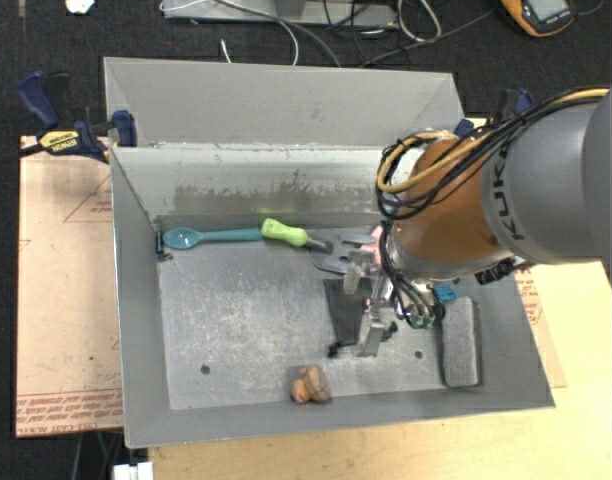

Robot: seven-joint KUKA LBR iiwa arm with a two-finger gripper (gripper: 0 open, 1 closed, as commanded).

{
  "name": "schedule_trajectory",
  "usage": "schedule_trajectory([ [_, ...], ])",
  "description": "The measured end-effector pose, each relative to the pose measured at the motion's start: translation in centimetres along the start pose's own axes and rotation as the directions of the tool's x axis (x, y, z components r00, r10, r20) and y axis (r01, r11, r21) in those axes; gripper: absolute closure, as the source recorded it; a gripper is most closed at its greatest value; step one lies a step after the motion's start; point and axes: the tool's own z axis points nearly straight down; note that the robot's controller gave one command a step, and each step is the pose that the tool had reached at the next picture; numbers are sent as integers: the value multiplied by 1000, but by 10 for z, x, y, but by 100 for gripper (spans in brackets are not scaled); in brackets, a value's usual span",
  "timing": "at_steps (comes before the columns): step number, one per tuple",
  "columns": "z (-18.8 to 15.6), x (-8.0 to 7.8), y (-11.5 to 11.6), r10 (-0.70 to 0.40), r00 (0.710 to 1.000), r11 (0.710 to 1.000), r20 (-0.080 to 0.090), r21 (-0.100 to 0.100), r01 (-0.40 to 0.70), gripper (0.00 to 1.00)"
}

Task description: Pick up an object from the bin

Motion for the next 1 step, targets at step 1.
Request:
schedule_trajectory([
  [1,41,-36,-42,-247,969,969,7,1,247,0],
])
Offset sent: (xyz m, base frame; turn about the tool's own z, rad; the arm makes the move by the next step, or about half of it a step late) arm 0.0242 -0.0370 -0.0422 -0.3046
